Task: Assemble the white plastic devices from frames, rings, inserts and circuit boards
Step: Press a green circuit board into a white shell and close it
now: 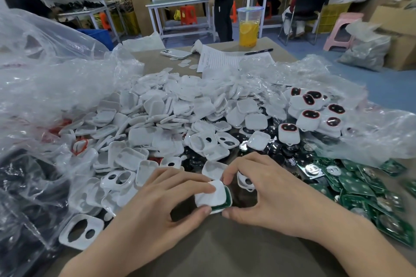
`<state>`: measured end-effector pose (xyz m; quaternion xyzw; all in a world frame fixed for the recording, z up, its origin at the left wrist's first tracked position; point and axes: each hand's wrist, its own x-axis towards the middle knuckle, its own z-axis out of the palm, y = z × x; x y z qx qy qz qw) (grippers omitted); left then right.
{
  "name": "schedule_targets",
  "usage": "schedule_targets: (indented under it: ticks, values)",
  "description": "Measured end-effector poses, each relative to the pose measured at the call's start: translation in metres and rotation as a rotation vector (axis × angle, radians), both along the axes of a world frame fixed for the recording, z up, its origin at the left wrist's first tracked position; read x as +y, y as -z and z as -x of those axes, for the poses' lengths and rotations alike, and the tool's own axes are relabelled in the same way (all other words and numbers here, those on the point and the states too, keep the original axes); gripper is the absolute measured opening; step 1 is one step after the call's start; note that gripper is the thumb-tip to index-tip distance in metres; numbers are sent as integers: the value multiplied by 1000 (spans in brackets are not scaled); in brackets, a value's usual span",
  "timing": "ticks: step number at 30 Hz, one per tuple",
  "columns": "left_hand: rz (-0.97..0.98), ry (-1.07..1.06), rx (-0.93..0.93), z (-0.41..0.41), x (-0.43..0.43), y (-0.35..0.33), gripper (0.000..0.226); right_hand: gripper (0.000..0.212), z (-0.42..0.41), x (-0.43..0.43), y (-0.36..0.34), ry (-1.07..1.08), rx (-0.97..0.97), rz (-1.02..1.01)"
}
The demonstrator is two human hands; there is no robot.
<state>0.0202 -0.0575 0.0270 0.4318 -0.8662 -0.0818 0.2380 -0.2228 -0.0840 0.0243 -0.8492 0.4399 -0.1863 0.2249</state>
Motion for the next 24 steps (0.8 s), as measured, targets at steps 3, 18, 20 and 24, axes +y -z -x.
schedule_targets:
  ticks: [3, 18, 20, 24]
  values:
    - [-12, 12, -4, 1, -1, 0, 27, 44, 1, 1, -1, -4, -3, -4]
    - [-15, 34, -22, 1, -1, 4, 30, 41, 0, 1, -2, -33, 3, 17]
    - [-15, 34, -21, 1, -2, 4, 30, 40, 0, 1, -2, -33, -4, 20]
    - [-21, 42, -18, 1, -2, 6, 29, 39, 0, 0, -1, -31, -8, 20]
